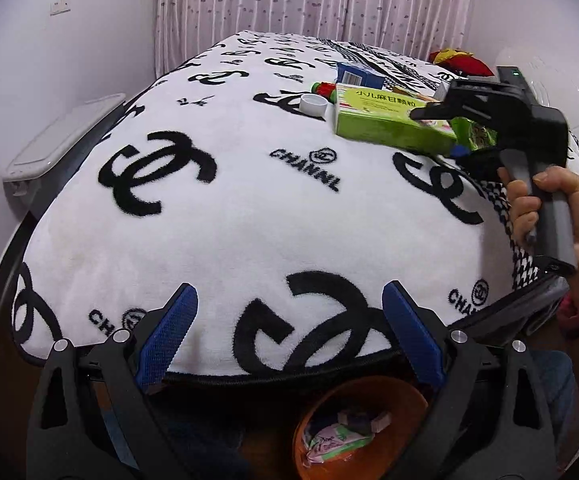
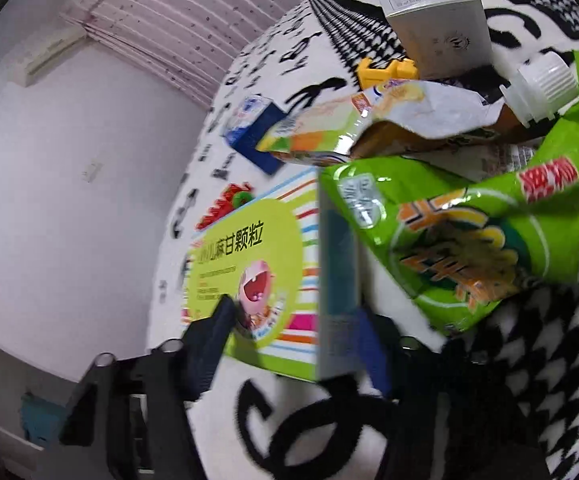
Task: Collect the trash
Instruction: 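Grasp the yellow-green medicine box with the right gripper, then grasp the white bottle cap with the left gripper while right holds box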
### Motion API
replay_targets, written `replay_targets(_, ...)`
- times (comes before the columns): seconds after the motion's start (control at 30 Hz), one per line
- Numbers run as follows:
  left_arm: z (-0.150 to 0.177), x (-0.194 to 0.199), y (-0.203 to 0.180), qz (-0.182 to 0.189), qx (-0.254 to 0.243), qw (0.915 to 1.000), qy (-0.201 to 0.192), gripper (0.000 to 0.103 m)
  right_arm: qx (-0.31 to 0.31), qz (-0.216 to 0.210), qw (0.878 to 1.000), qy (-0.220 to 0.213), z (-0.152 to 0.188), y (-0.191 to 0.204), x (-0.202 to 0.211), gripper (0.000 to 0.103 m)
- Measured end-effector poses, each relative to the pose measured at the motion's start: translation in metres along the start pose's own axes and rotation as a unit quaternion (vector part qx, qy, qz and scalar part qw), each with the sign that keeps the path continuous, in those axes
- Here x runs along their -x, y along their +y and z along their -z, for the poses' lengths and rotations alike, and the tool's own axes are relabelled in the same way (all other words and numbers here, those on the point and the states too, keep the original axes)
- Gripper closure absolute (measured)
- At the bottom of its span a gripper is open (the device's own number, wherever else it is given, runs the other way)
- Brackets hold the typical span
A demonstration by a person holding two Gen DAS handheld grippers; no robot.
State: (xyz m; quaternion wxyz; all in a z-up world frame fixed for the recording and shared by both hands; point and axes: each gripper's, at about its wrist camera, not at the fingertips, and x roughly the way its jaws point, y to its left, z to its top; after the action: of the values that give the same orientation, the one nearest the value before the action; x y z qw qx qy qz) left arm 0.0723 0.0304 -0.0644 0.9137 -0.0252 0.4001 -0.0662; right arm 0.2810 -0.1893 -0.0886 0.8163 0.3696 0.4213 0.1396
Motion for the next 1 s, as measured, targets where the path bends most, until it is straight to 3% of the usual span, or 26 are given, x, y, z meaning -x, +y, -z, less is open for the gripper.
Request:
replay_targets(0.3, -0.017, 0.007, 0.007, -0.012, 0.002, 0.9996, -0.027, 0.012, 0.079, -0.051, 0.995, -0.045, 0.025, 0.039, 0.067, 0.074)
replay_targets(0.43, -0.042, -0.002, 0.008, -0.011, -0.011, 0.9988, -0.046, 0.012, 0.157, -0.023, 0.984, -0.078, 0.039, 0.066, 0.106, 0.074)
replay_targets(0.6, -0.097, -0.042, 0.005, 0.006, -0.006, 0.9991, -0.04, 0.012, 0.217, 0.02, 0.971, -0.102, 0.053, 0.083, 0.152, 0.074)
replay_targets(0.8, -0.154, -0.108, -0.016, -0.04, -0.036, 0.9983, -0.023, 0.013, 0.231, 0.041, 0.963, -0.132, 0.077, 0.075, 0.214, 0.074)
replay_targets(0.83, -0.161, -0.121, -0.017, -0.044, -0.032, 0.9984, -0.013, 0.021, 0.231, 0.043, 0.963, -0.134, 0.082, 0.071, 0.223, 0.074)
replay_targets(0.87, -0.165, -0.132, -0.018, -0.045, -0.029, 0.9985, -0.004, 0.036, 0.23, 0.046, 0.962, -0.136, 0.083, 0.068, 0.226, 0.074)
replay_targets(1.0, -0.173, -0.161, -0.023, -0.044, -0.029, 0.9983, 0.024, 0.054, 0.23, 0.054, 0.962, -0.138, 0.097, 0.057, 0.243, 0.074)
